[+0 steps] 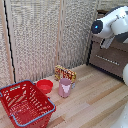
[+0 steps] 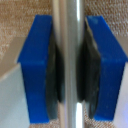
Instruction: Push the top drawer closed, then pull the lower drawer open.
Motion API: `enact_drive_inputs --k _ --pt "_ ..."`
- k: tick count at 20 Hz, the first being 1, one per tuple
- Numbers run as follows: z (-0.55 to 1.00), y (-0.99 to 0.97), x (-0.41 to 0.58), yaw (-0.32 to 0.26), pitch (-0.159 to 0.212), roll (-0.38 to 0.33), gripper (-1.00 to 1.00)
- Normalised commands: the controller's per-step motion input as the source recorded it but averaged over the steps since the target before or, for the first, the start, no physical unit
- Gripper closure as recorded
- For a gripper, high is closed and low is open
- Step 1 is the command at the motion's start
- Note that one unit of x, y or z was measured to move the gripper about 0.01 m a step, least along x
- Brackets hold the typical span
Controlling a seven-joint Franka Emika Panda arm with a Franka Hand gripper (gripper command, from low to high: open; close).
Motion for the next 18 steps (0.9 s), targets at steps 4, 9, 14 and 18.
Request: enact_drive_inputs --k 4,9,14,18 --pt "0.21 -0.74 -0.004 0.145 -0.025 0.000 1.00" --pt "0.22 -0.26 -0.013 0.092 -0.005 -0.002 -1.00" --pt "0.31 0.02 0.000 0.016 -0.010 0.000 -1.00" --pt "0.25 0.25 0.000 0.038 -0.007 0.000 -1.00"
